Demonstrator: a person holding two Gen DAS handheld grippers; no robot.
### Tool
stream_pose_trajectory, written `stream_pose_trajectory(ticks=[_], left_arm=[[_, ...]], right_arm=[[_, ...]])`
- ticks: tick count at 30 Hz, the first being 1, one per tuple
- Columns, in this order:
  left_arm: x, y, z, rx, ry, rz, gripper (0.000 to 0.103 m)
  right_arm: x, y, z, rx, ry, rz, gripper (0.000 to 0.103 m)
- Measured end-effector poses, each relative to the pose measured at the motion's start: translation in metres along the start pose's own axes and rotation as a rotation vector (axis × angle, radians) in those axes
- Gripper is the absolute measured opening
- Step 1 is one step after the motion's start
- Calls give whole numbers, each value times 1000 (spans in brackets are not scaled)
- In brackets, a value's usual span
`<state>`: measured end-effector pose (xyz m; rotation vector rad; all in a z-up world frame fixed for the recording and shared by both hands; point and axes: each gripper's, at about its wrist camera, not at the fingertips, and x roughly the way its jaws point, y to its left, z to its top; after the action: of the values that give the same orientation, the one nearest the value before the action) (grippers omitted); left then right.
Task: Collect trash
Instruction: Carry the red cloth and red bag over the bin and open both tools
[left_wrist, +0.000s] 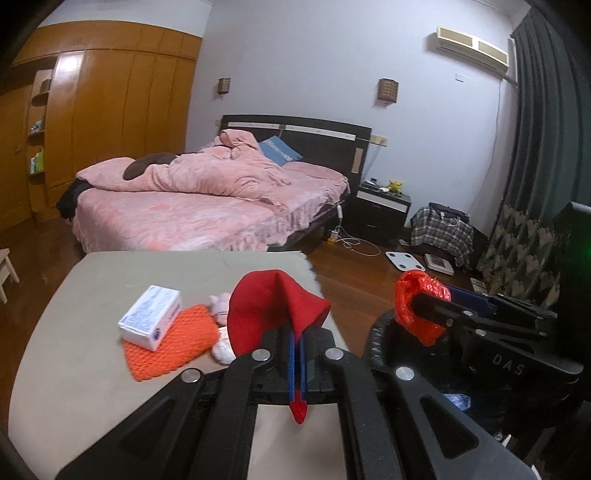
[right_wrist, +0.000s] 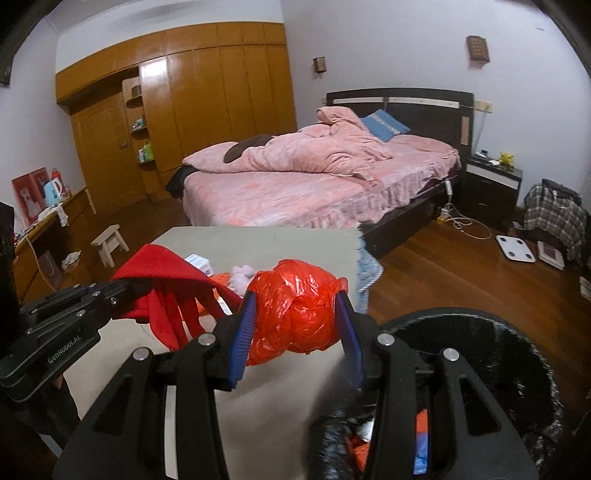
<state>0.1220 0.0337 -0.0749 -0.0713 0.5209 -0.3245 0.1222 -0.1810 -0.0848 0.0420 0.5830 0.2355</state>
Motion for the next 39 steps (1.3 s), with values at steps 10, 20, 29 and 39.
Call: stream_pose_trajectory(ticks=[10,20,29,39], left_arm=[[13,-55,5,56,7,-98,2],[32,-112,0,109,31,-205,2],[52,-152,-7,162,67,-280,2],[64,-167,-19,187,114,-363,56]], right_arm=[[-32,-44,-13,50,-22,-93,42],[-56,-92,-35,100,-15,-206,42],[-71,-125,-55,149,-7,-286,43],[-78,-150,-70,192,2,-354,69]])
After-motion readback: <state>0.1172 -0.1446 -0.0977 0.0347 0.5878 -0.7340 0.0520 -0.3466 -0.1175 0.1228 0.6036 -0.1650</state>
